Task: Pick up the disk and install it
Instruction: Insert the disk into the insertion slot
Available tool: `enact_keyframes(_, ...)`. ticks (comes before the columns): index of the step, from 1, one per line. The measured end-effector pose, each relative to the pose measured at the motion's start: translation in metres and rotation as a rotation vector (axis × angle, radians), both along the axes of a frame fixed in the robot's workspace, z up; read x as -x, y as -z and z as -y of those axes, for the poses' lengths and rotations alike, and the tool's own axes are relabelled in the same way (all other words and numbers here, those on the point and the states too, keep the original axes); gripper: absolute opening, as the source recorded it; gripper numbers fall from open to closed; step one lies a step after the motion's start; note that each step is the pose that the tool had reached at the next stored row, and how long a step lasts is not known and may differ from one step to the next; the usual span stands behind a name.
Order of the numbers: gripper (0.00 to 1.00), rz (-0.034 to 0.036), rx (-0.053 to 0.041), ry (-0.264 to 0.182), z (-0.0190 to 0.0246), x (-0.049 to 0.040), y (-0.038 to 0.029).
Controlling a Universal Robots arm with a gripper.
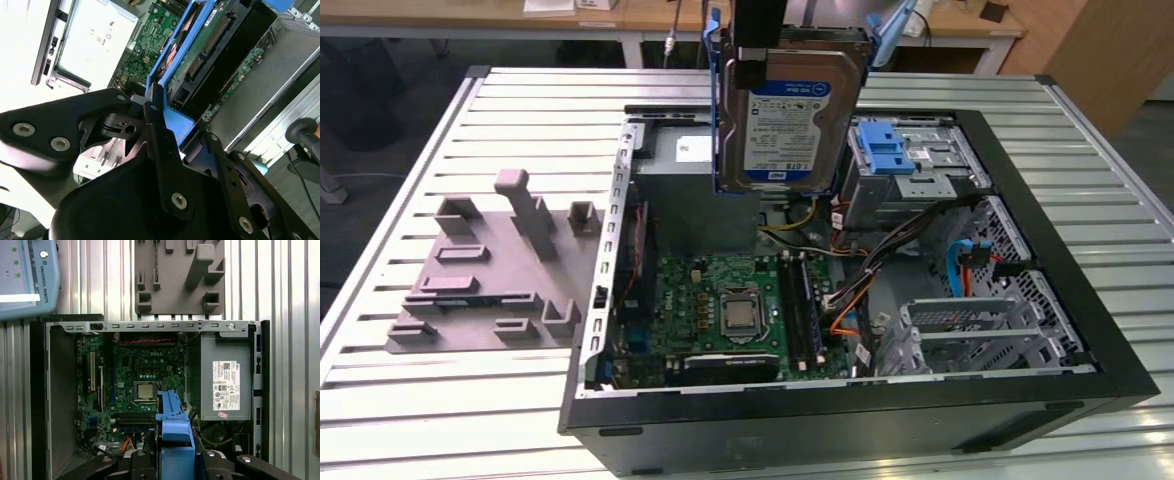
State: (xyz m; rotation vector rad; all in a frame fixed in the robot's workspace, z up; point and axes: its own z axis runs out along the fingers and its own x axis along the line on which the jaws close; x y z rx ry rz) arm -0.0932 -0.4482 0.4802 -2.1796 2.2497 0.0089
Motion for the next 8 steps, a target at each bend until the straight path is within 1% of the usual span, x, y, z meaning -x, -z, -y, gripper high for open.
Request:
enact_keyframes(5, 0.36, 0.0, 0.0, 0.0, 0.0001, 0.0, 0.0)
enact_keyframes(6, 0.36, -0.0001, 0.0002, 0.0, 0.0007, 0.0, 0.0)
enact_keyframes(8, 0.36, 0.0, 0.0001, 0.0, 0.004, 0.0, 0.0)
